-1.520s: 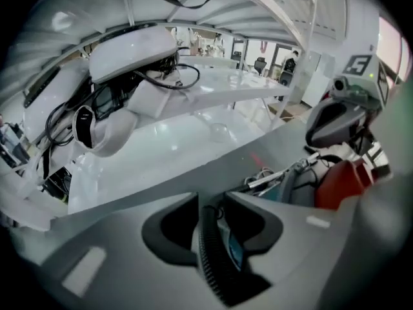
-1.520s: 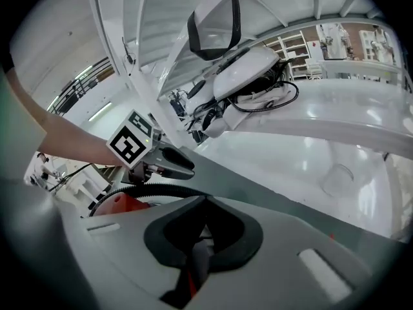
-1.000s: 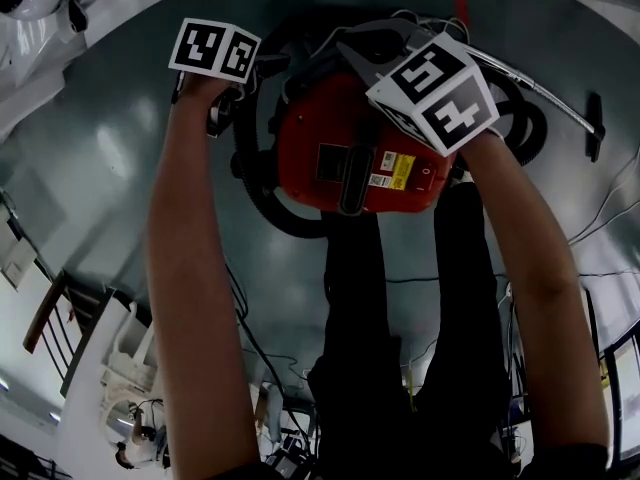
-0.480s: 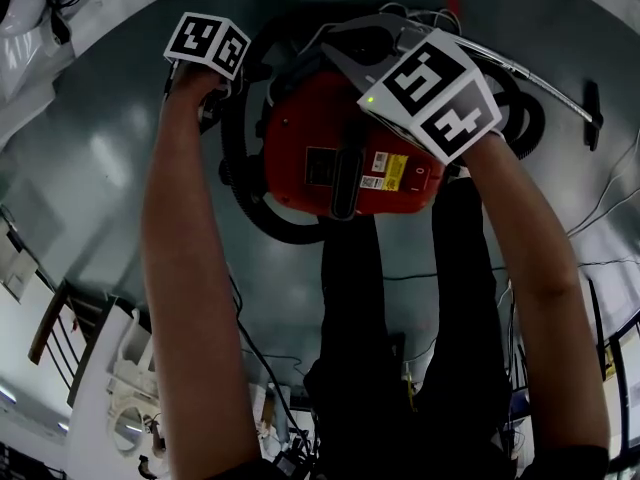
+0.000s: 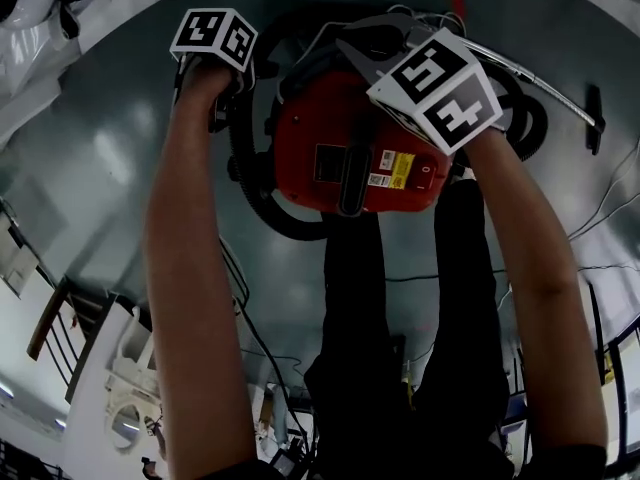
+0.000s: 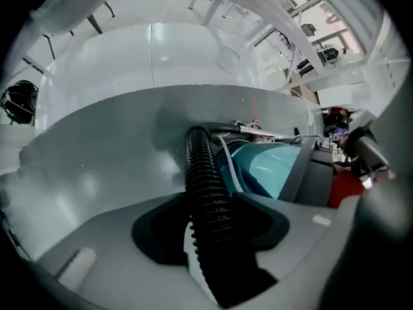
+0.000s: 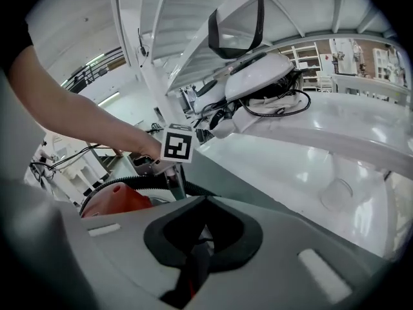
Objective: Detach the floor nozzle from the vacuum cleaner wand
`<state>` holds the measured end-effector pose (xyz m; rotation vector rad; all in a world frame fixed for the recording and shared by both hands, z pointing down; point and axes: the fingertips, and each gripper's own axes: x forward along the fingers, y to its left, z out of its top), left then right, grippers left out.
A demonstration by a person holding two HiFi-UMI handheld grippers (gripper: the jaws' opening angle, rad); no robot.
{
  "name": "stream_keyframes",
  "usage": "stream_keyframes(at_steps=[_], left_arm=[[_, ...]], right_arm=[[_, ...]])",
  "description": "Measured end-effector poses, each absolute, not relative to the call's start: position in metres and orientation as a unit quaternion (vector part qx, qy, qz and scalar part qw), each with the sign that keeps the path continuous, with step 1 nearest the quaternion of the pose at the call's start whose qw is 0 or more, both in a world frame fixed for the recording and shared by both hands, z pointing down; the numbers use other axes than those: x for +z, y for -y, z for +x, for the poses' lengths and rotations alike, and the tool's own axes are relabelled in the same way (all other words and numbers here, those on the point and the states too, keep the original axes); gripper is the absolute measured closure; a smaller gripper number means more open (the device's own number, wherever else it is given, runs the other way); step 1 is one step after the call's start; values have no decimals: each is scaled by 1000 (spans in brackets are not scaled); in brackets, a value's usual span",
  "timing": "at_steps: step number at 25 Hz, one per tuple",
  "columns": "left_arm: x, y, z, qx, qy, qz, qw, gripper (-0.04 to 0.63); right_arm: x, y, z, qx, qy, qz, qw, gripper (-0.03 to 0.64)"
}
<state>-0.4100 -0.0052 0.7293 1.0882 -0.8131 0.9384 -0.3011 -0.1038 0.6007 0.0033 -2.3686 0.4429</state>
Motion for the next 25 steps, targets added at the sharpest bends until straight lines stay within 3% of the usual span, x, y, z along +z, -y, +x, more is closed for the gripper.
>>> stream_keyframes(at_steps=[6,18,25], left_arm=[[691,31,-411,420,426,506,622,405],[568,62,-385,444,522,567,457,420],[498,38,-352,446,545,584,403,420]], right_arm=[[598,103,-289,186,901,10,392,618],[564,110,-246,203,896,54,390,618],[543,109,-226,169,900,69,396,617]])
